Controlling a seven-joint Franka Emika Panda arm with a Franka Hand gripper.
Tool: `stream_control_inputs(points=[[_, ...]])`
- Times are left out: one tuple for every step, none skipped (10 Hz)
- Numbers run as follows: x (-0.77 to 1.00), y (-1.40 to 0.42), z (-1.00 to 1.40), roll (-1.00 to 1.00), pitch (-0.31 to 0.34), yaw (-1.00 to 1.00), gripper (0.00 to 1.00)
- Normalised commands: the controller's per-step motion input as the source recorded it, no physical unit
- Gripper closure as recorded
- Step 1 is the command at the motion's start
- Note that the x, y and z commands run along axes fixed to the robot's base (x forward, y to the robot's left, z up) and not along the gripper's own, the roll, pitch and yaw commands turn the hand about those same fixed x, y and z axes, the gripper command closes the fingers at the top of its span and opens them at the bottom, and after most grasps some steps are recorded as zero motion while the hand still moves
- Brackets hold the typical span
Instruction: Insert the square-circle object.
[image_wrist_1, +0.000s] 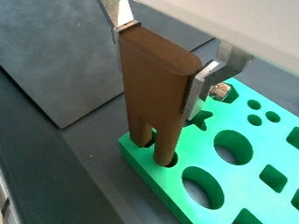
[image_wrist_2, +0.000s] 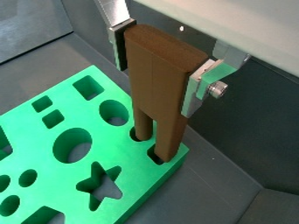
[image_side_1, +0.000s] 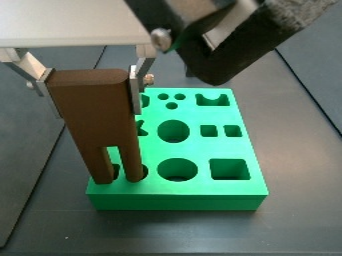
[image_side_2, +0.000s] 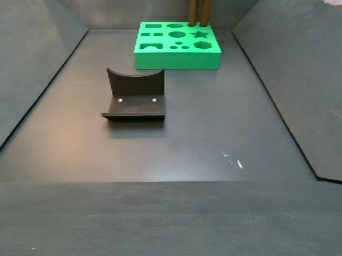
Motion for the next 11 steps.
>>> stream_control_inputs(points=[[0.16, 0.11, -0.29, 0.08, 0.034, -0.13, 1.00], [0.07, 0.13, -0.22, 0.10, 0.036, -0.06, 1.00], [0.03, 0.09, -0.20, 0.08, 0.026, -0.03, 1.00], [0.00, 0.01, -0.34, 0.00, 0.000, -0.07, 1.00], [0.00, 0.00, -0.39, -0.01, -0.014, -0.14, 1.00], [0.00, 0.00, -0.42, -0.03, -0.023, -0.13, 1.00], [0.02, 0.00, -0.40, 0.00, 0.000, -0.09, 1.00], [0.03, 0.02, -0.37, 0.00, 0.000, -0.05, 1.00], [0.05, 0.01, -0.31, -0.04, 0.000, -0.05, 1.00], [0.04, 0.00, 0.00, -0.01, 0.013, 0.00, 1.00], [0.00, 0.00, 0.00, 0.00, 0.000, 0.00, 1.00]])
